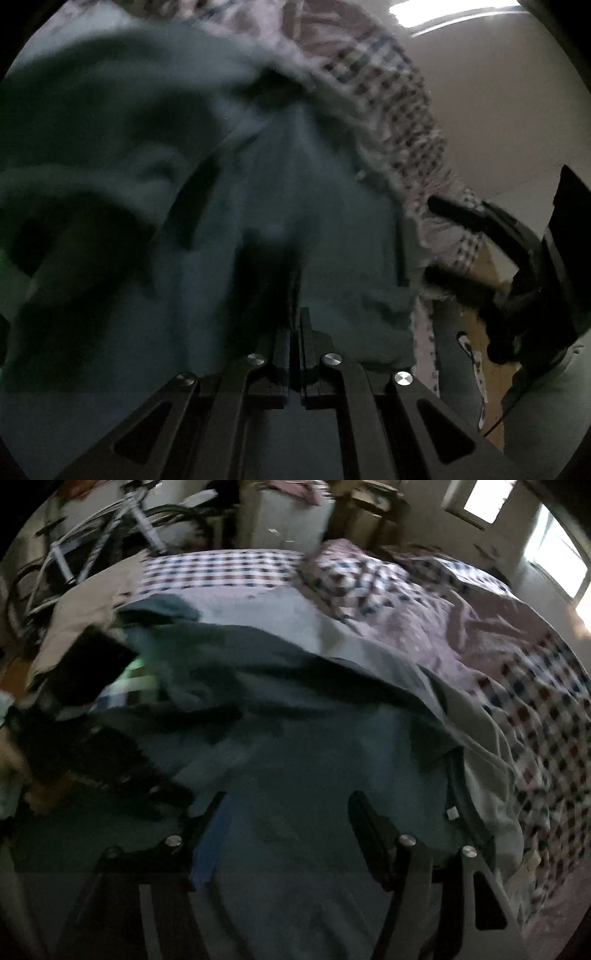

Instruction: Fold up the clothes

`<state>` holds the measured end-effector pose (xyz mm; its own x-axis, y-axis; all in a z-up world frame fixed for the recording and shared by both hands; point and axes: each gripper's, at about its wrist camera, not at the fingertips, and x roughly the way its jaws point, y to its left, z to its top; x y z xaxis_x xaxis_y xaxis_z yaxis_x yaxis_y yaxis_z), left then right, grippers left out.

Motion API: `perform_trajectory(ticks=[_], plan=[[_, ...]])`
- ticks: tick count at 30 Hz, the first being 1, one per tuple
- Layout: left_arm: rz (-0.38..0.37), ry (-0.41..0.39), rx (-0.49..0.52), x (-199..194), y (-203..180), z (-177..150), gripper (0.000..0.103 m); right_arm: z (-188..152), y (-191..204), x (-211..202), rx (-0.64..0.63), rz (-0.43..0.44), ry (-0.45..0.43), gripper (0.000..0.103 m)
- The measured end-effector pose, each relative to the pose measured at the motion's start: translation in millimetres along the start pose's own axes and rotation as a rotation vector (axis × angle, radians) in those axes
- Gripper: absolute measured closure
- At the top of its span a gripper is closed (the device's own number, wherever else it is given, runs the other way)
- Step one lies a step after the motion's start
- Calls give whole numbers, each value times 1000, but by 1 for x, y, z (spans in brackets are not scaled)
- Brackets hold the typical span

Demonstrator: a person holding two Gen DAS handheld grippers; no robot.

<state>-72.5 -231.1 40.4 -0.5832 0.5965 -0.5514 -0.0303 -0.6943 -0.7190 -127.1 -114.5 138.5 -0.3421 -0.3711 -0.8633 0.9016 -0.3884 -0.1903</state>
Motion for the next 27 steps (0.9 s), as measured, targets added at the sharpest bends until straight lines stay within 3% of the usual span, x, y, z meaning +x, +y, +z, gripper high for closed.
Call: perform_trajectory(ticks=[4, 7, 13, 18, 24, 26, 27], plan=[[58, 80, -59, 11, 18, -6, 101, 3, -14, 26, 79, -3, 29, 34], [100, 135, -101, 19, 30, -10, 101, 6, -11, 56, 105, 63, 70, 34], [147, 114, -100, 13, 36, -6, 101, 13, 6, 84, 126, 248, 38, 37], [190, 114, -96, 12, 45, -6, 101, 20, 24, 103, 80, 292, 54, 38], [225, 119, -59, 12, 45, -5, 101, 21, 39, 120, 65, 318, 56, 60], [236, 115, -53, 10, 45, -4, 101, 21, 44, 115, 48, 309, 24, 85], [242, 112, -48, 8, 46, -4, 101, 21, 44, 111, 42, 301, 9, 89]])
